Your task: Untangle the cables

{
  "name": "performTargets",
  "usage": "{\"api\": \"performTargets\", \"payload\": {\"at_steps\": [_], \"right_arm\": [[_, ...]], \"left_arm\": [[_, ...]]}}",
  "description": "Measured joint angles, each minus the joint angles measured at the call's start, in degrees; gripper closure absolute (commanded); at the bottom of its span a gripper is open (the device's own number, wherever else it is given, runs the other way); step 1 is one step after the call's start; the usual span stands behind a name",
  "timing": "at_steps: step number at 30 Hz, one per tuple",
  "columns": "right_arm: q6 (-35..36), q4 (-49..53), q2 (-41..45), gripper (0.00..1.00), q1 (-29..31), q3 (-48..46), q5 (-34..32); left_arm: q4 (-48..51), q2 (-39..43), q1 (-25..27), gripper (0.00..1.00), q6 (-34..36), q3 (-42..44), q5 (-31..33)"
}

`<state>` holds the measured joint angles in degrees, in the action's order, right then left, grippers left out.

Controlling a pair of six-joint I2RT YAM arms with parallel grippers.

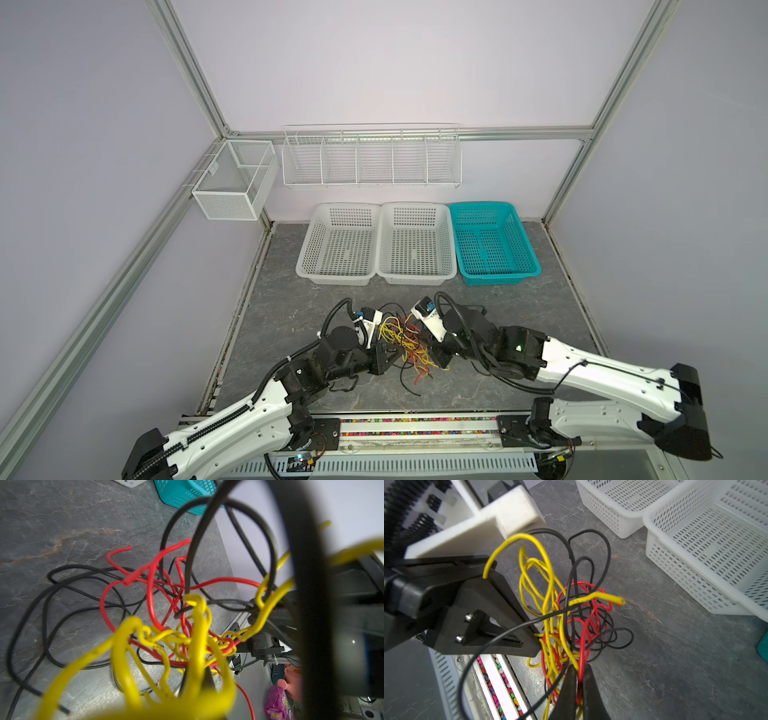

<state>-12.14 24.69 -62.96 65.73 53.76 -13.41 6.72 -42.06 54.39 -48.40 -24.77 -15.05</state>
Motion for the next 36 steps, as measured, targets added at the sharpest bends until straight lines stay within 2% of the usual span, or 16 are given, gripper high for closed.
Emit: {"api": "performTargets", "payload": {"at_steps": [6,13,17,25,30,36], "right_arm": [[-3.0,1.2,9.6,0.94,-1.9,-1.9,-3.8],[-10.2,7.9,17.7,0.94,-10.6,-3.0,-5.3],[-13.4,11.1,21.1,0.94,-14.0,-3.0,-3.1],[-16.4,13.8,20.8,0.91,-16.8,-5.9,3.3],[-16.8,14.4,18.3,0.82,-19.9,-9.7,7.2],[-15.4,16.8,13.7,0.71,-21.4,-11.8,10.5]], "left_arm": [[-1.7,1.4,0.3,1.0,0.4,-0.6,-0.3],[-1.5,1.7,0.4,1.0,0.9,-0.8,0.2],[-1.2,1.9,0.4,1.0,1.1,-0.9,0.2],[3.1,4.5,-1.3,1.0,2.2,-0.9,-0.9],[8.4,7.6,-3.5,1.0,2.6,-0.9,-0.6],[12.4,7.0,-4.9,1.0,2.6,-0.8,0.7]]}}
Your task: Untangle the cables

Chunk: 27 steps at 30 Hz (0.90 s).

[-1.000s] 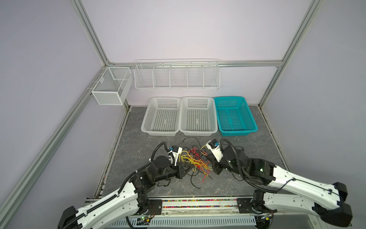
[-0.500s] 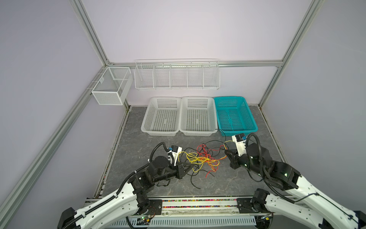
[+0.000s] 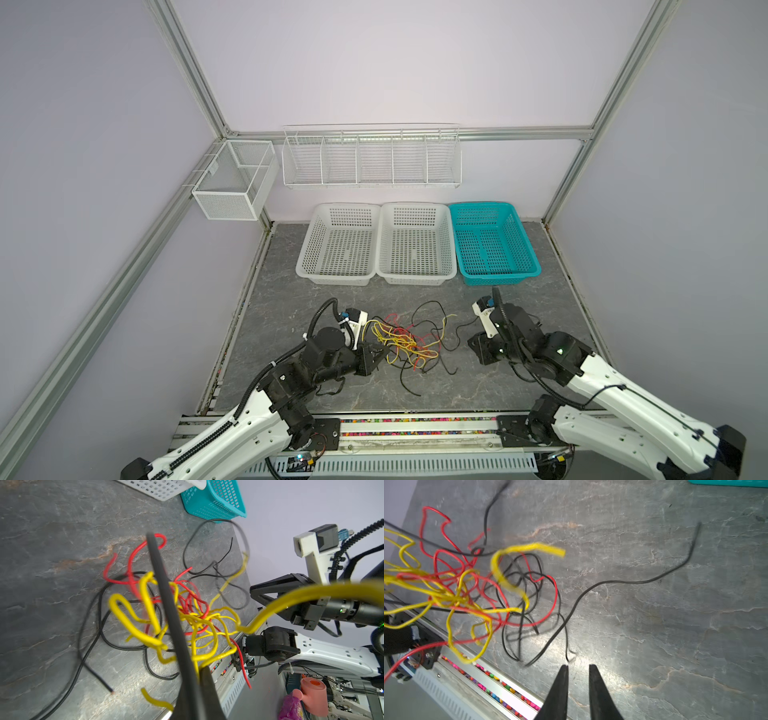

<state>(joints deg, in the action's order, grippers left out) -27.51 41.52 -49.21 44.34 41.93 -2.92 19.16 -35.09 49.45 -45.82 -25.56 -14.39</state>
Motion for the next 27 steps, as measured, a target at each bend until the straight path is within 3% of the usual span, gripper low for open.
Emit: {"api": "performTargets", "payload": {"at_steps": [7,11,19,27], "right_arm": [[2.4,-1.2,2.3,0.44,0.0,3.4,2.2],[4.3,-3.8,-1.5,0.44,0.0,7.9,3.0],[7.3,-9.7,-20.5,0.41,0.5,11.9,7.1],[12.5,-13.1,-30.5,0.42,3.7,16.9,7.7]], "left_arm": [[0.0,-1.9,0.0,1.0,1.4,0.0,-1.7],[0.2,-2.4,0.0,1.0,2.6,0.0,-3.0],[2.1,-2.3,0.0,1.0,5.3,-1.2,-4.4],[3.1,-1.7,0.0,1.0,6.6,-1.2,-5.2]]}}
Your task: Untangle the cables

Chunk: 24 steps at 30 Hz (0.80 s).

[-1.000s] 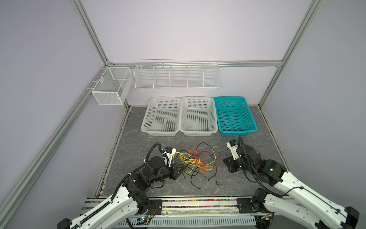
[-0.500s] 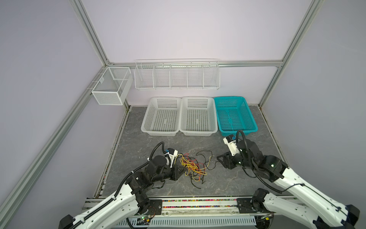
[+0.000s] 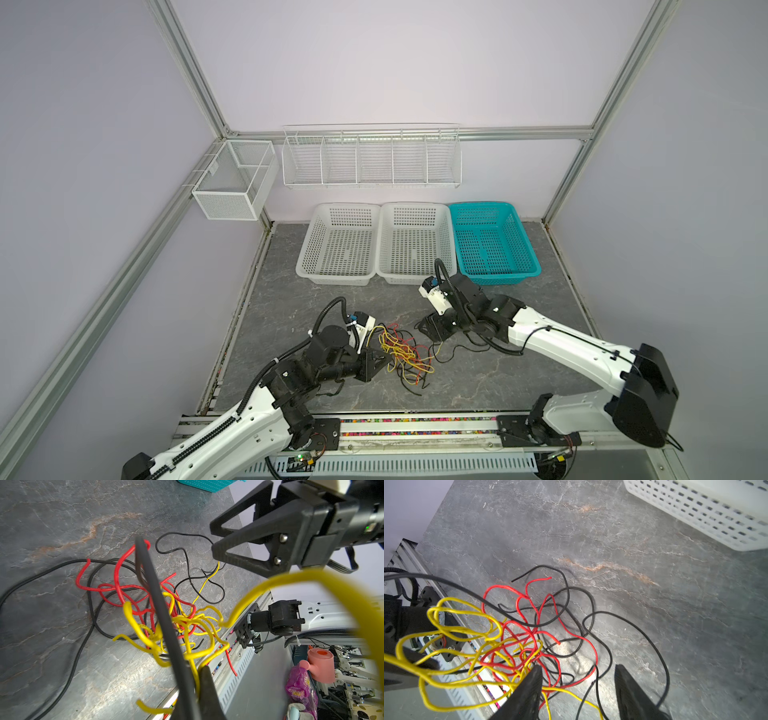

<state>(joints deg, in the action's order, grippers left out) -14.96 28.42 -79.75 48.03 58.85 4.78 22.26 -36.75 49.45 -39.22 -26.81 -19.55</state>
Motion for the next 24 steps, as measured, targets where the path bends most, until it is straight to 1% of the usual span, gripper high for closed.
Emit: {"api": "performTargets", "payload": {"at_steps": [4,8,14,16,18,21,24], "right_arm": [[1.3,-0.7,-4.2,0.41,0.6,0.1,-0.9],[2.1,-1.0,-6.0,0.41,1.7,-0.1,-2.7],[3.1,-2.8,-7.5,0.5,3.2,-0.7,-6.6],[3.4,-3.3,-8.4,0.56,3.4,-0.9,-7.4],[4.0,-3.7,-8.9,0.68,3.4,-1.2,-8.2],[4.3,-4.0,-9.0,0.83,3.5,-1.2,-9.1],[4.4,-4.1,-8.7,0.93,3.5,-1.2,-10.1]], "left_arm": [[0.4,0.3,0.0,1.0,0.3,0.0,0.0],[1.0,0.6,0.0,1.0,0.5,-0.4,0.0],[1.9,1.2,0.0,1.0,0.7,-1.0,0.2],[2.2,1.4,0.0,1.0,0.7,-1.0,0.2],[2.5,1.7,0.0,1.0,0.7,-1.0,0.2],[3.0,2.3,0.0,1.0,0.8,-1.0,0.2],[3.2,2.6,0.0,1.0,0.8,-1.1,0.3]]}}
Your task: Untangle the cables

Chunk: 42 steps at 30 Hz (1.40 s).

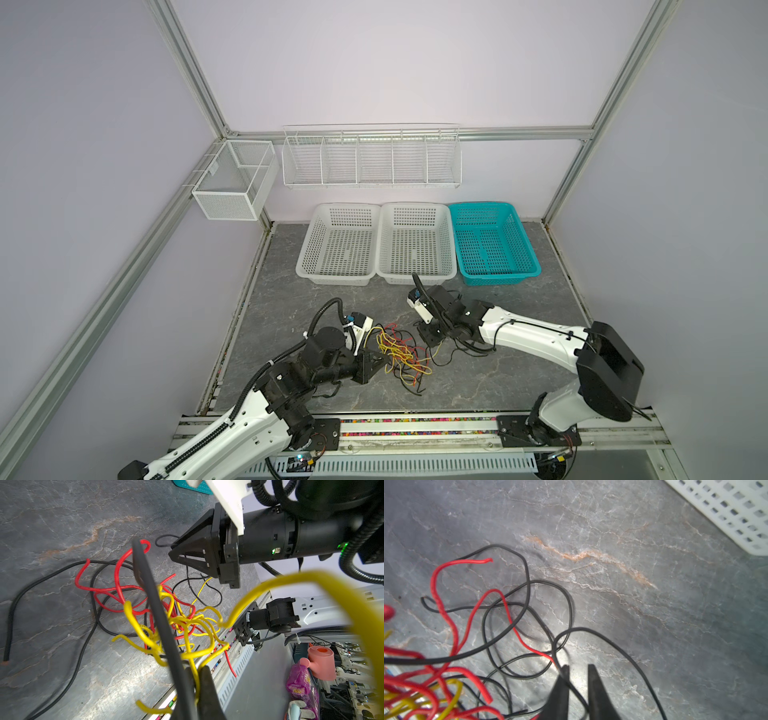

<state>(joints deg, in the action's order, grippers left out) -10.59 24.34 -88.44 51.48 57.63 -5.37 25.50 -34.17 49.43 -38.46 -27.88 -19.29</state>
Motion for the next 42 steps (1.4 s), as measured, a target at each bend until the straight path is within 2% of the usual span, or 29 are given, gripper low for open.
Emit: {"api": "performTargets", "payload": {"at_steps": [4,7,14,20,32,42], "right_arm": [[0.0,0.3,4.2,0.94,0.0,-0.2,-1.5],[-0.1,0.5,11.4,0.94,-0.5,-0.2,-2.3],[-1.2,3.0,28.3,0.94,-7.3,1.5,-2.3],[-1.4,9.9,34.9,0.94,-10.4,8.4,-2.4],[0.7,24.7,38.5,0.94,-12.4,29.7,-7.4],[3.4,34.0,34.2,0.94,-12.6,51.3,-10.4]], "left_arm": [[0.2,-0.1,0.0,1.0,0.0,0.0,0.6],[0.2,-0.5,0.0,1.0,-0.1,0.0,1.7],[0.5,-4.3,0.0,1.0,-0.8,0.3,5.7],[0.5,-7.1,-0.7,1.0,-1.2,1.2,7.9],[-0.3,-9.6,-1.2,1.0,-1.4,2.4,10.5],[0.2,-11.8,-1.8,1.0,-1.3,2.6,12.0]]}}
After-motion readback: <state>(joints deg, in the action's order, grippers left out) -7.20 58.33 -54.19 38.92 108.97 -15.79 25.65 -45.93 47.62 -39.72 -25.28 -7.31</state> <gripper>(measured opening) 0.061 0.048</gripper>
